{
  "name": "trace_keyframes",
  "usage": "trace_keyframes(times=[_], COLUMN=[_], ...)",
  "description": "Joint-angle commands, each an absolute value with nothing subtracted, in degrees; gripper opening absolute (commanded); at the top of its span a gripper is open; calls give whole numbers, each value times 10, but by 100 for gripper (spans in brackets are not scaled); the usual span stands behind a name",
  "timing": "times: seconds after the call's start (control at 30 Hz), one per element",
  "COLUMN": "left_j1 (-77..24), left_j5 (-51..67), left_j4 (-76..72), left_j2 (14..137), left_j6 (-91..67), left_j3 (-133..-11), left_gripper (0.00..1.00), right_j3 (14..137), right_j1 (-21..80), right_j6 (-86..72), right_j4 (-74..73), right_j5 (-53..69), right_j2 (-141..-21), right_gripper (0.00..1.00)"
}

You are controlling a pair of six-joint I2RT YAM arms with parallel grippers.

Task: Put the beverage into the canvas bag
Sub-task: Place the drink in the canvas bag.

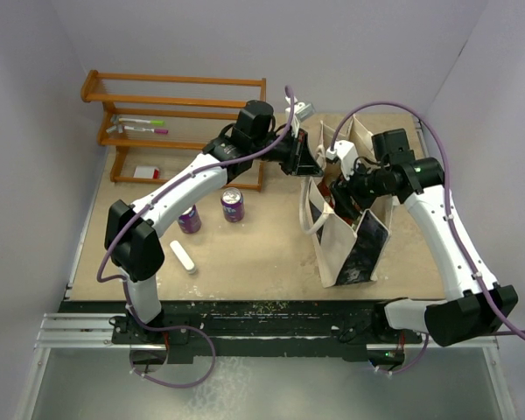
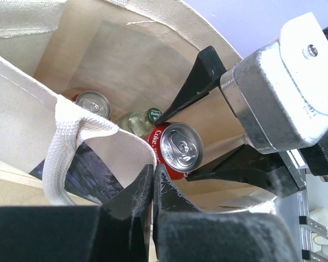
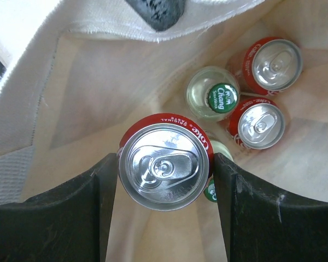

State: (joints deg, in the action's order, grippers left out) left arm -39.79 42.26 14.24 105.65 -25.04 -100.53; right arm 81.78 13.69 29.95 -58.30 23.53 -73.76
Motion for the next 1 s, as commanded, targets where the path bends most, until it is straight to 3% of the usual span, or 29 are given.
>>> trace_keyframes(times=[0.0, 0.27, 0.97], left_j1=[-402, -401, -399], left_j5=[438, 442, 435], left_j4=[127, 127, 135], left_j2=[1042, 1044, 1039], left_j6=[-252, -254, -256], left_j3=[-1002, -1005, -985], left_gripper=[0, 0, 0], right_j3=[801, 757, 618], right_j1=[135, 136, 136], right_j6=[322, 341, 264], right_j4=[-577, -571, -356], right_j5=[260, 302, 266], right_j2=[-718, -712, -671], right_gripper=[0, 0, 0])
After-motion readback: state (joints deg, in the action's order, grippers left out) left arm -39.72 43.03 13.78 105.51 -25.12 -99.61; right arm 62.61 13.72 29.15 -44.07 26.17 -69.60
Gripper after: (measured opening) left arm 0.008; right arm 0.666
